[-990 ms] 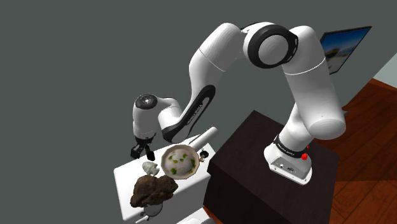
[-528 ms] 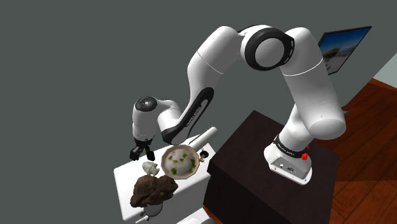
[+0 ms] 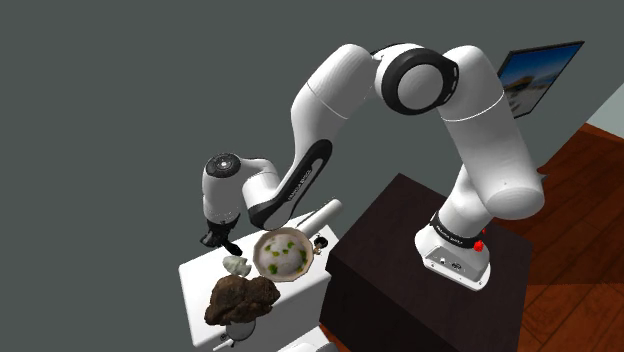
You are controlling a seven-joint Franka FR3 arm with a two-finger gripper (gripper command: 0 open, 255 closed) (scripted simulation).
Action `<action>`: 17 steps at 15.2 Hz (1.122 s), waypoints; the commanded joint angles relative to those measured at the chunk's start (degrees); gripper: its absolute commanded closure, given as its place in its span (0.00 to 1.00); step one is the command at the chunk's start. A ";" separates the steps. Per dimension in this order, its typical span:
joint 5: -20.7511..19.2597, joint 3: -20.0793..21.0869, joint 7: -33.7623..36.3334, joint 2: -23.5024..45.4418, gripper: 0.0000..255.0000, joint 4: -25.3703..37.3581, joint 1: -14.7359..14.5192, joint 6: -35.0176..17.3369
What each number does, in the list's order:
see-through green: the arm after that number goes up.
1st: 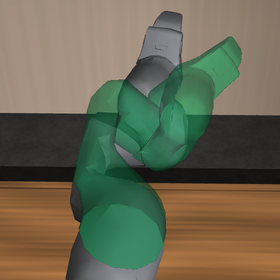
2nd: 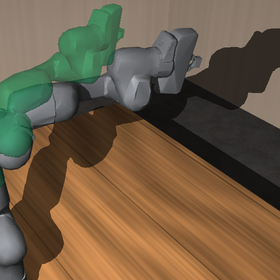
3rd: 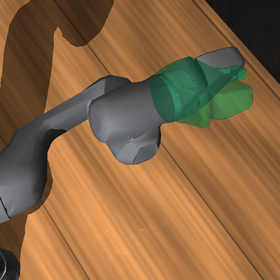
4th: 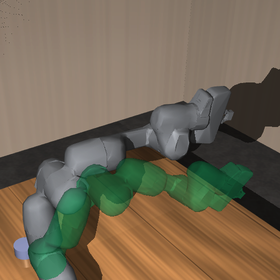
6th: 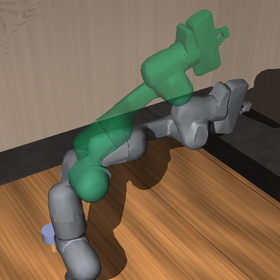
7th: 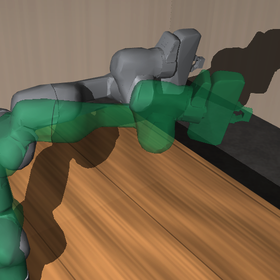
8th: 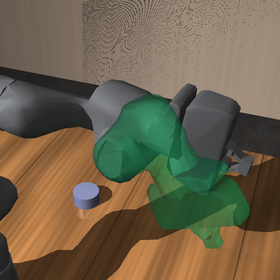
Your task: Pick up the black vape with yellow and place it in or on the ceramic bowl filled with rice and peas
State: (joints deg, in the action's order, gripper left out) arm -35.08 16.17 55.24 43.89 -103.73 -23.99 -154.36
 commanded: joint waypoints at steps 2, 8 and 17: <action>0.16 -1.50 -7.66 1.10 1.00 0.06 1.27 0.19; -1.21 1.46 -6.11 -1.73 0.00 -3.04 2.42 0.86; -7.09 -6.13 11.34 -4.41 0.00 -0.70 -12.45 14.72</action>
State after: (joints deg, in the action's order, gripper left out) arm -41.87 10.31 66.25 38.98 -104.61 -36.31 -139.43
